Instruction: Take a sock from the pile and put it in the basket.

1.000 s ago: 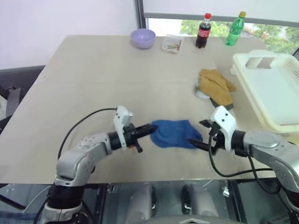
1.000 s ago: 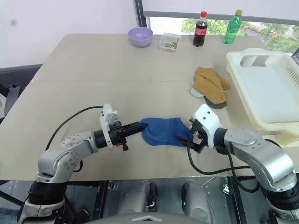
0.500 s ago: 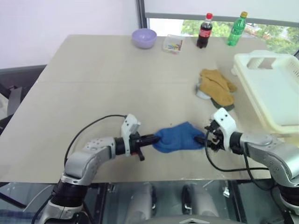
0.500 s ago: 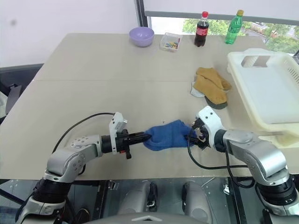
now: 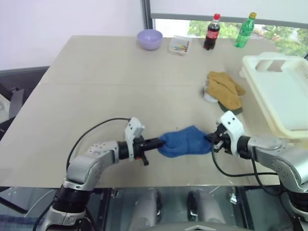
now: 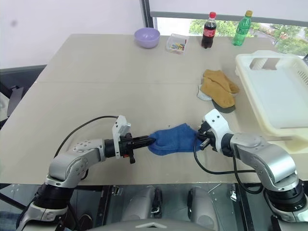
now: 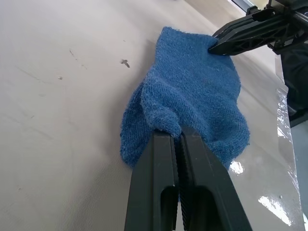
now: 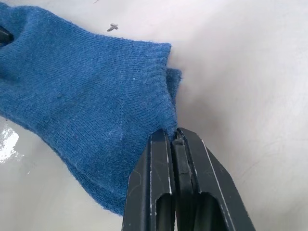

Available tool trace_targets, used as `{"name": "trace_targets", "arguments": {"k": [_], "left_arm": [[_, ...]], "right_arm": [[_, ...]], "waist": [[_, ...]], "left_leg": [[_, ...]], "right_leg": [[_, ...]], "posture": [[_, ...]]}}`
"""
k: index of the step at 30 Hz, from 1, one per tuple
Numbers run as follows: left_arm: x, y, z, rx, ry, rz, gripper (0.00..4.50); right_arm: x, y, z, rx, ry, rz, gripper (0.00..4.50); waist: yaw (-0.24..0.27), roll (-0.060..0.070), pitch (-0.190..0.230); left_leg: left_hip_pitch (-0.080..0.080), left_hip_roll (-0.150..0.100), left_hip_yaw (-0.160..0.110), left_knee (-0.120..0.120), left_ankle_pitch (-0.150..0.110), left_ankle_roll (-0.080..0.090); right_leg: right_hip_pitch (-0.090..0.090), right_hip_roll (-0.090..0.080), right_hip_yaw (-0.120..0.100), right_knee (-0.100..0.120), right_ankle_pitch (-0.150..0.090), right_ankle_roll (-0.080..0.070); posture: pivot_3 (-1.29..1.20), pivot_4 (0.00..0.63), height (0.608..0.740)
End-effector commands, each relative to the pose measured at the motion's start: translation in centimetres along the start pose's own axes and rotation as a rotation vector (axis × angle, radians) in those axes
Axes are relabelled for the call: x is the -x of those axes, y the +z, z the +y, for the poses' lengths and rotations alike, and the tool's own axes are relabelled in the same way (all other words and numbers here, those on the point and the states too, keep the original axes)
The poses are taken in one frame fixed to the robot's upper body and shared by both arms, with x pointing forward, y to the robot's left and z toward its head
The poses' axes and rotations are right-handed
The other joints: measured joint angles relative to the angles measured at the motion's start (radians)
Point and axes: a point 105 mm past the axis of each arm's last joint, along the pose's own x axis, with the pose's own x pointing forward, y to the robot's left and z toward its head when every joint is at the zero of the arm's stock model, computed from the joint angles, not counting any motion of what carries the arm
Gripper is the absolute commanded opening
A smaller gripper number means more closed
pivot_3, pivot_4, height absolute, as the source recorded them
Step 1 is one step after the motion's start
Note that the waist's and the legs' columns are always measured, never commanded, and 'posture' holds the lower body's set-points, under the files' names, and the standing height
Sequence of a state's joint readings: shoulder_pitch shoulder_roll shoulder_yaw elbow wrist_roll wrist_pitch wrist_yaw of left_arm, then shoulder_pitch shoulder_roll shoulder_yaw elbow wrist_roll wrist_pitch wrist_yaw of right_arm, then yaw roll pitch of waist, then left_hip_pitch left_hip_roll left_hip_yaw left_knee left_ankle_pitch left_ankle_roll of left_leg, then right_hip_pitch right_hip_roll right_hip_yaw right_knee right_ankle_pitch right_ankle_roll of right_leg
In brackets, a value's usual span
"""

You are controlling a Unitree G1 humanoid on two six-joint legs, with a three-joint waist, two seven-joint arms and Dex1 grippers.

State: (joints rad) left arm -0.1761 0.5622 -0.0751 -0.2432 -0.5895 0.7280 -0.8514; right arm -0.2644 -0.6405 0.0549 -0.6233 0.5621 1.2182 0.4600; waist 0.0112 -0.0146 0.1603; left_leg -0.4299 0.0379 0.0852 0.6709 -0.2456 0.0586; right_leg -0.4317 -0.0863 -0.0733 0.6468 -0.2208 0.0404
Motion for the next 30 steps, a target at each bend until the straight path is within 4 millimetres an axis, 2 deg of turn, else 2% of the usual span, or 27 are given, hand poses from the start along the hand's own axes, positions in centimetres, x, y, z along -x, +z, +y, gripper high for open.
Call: {"name": "trace_targets", "arguments": {"k": [1,17,24,30], "left_arm": [[0.3,0.8,0.0,-0.025,0.002,-0.04,0.0],[-0.2,1.7,-0.6,-0.047,-0.04,-0.072,0.0],[-0.3,1.5,-0.7,-0.046,-0.048,-0.061,0.0],[0.0,1.3,-0.8,-0.042,-0.047,-0.055,0.0]], "right_arm": [[1.6,2.4,1.8,0.075,0.087,-0.099,0.03],[3.0,0.8,1.2,-0.005,0.061,-0.019,0.03],[2.7,0.2,0.0,-0.02,-0.008,0.004,0.03],[2.4,0.1,-0.1,-0.017,-0.007,0.007,0.03]], "waist": [[0.0,0.0,0.0],[0.002,0.0,0.0],[0.002,0.0,0.0],[0.002,0.0,0.0]], "left_leg": [[0.0,0.0,0.0,0.0,0.0,0.0],[0.0,0.0,-0.001,0.001,0.0,0.0],[0.0,0.0,-0.001,0.001,0.0,0.0],[0.0,0.0,-0.001,0.001,0.0,0.0]], "right_leg": [[0.0,0.0,0.0,0.0,0.0,0.0],[0.001,0.0,0.0,0.0,0.0,0.0],[0.001,0.0,0.0,0.0,0.0,0.0],[0.001,0.0,0.0,0.0,0.0,0.0]], "posture": [[0.0,0.15,0.733],[0.0,0.15,0.733],[0.0,0.15,0.733],[0.0,0.15,0.733]]}}
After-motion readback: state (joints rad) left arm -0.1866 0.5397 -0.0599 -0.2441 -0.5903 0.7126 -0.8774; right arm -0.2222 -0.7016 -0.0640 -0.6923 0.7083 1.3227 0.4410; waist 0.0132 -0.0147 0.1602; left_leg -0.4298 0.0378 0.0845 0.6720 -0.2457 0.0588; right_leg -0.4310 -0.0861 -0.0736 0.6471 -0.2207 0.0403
